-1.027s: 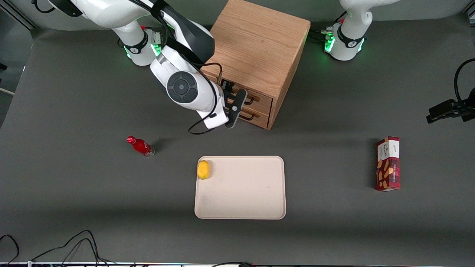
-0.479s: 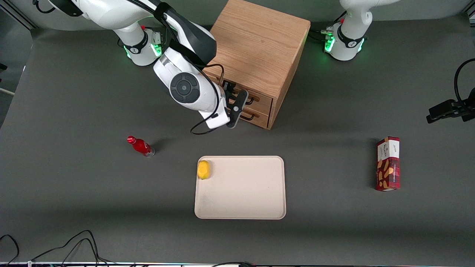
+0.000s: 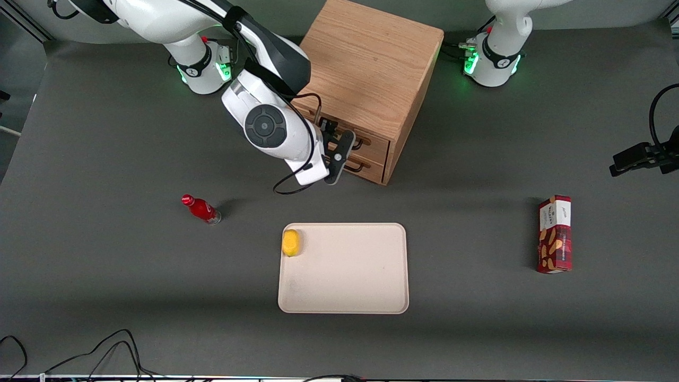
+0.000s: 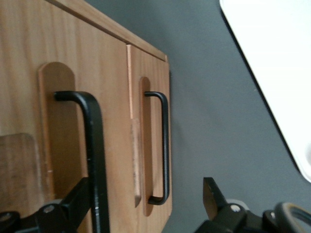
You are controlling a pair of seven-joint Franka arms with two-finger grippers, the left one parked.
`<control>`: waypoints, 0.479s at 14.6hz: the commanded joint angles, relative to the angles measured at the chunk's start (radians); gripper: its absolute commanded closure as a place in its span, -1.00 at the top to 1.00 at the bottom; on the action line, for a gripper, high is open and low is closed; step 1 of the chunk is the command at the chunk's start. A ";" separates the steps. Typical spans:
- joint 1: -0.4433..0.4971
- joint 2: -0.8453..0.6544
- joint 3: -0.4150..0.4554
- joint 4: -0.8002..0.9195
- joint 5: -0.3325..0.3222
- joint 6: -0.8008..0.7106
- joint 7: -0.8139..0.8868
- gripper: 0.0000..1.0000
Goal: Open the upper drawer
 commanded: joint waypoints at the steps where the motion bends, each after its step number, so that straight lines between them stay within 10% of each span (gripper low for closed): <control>1: 0.003 0.006 -0.002 -0.015 -0.047 0.038 -0.009 1.00; 7: -0.001 0.020 -0.006 -0.008 -0.052 0.052 -0.011 1.00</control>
